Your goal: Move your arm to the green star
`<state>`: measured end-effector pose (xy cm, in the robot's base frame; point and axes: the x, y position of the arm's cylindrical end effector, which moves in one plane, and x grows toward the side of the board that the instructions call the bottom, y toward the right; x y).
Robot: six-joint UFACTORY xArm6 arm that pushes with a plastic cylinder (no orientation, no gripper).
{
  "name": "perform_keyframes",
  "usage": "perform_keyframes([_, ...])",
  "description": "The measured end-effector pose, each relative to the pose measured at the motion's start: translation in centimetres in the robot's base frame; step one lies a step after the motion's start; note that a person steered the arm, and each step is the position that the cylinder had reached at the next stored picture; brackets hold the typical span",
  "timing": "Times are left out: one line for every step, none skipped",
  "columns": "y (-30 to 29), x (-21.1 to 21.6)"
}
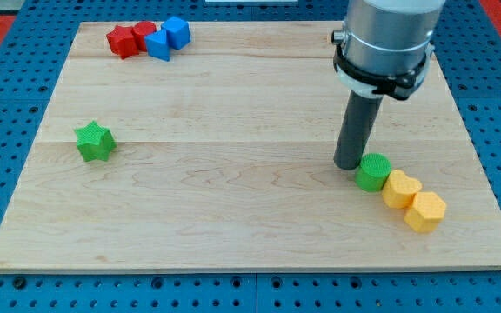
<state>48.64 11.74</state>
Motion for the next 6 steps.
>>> perform_keyframes([-4.1,1.5])
perform_keyframes([-12.8,2.6])
perform_keyframes([-21.0,3.2])
perform_keyframes([-30.1,3.2])
perform_keyframes([-37.4,1.2])
perform_keyframes([-37.2,-5.5])
